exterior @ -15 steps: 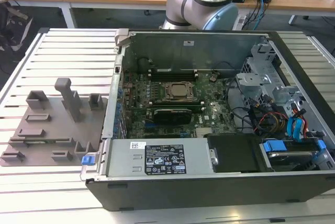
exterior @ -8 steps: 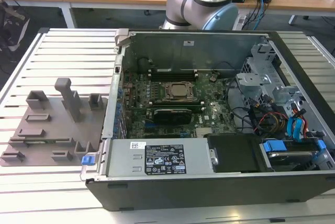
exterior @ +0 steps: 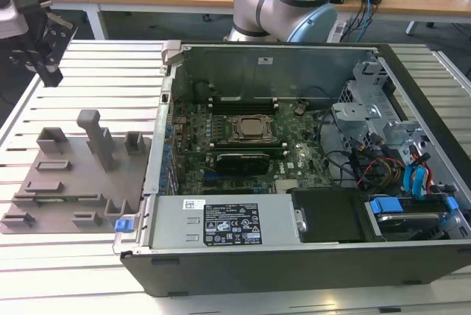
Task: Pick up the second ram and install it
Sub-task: 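Reach for the second ram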
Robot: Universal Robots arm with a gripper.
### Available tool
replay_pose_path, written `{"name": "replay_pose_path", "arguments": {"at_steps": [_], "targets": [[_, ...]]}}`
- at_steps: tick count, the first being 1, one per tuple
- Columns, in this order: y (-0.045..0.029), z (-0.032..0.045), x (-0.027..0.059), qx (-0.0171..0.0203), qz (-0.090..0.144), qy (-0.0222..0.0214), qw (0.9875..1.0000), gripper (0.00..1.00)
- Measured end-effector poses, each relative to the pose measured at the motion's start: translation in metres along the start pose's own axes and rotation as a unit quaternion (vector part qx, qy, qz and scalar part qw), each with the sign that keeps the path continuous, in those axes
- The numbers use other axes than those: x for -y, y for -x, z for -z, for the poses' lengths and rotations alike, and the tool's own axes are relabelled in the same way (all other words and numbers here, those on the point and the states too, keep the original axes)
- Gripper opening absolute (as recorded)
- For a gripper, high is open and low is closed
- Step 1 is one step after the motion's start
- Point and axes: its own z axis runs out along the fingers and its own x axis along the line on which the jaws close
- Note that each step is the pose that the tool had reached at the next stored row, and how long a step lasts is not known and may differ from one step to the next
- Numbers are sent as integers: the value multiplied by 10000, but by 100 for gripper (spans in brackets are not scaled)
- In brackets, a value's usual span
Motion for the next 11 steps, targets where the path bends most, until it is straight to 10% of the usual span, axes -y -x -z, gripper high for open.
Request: {"name": "replay_pose_path", "arguments": {"at_steps": [5,7,11], "targets": [[-125,-2,70,1,2,-2,10000,10],[-133,-1,135,5,6,-76,10000,10],[-147,-31,575,6,13,-84,10000,10]]}}
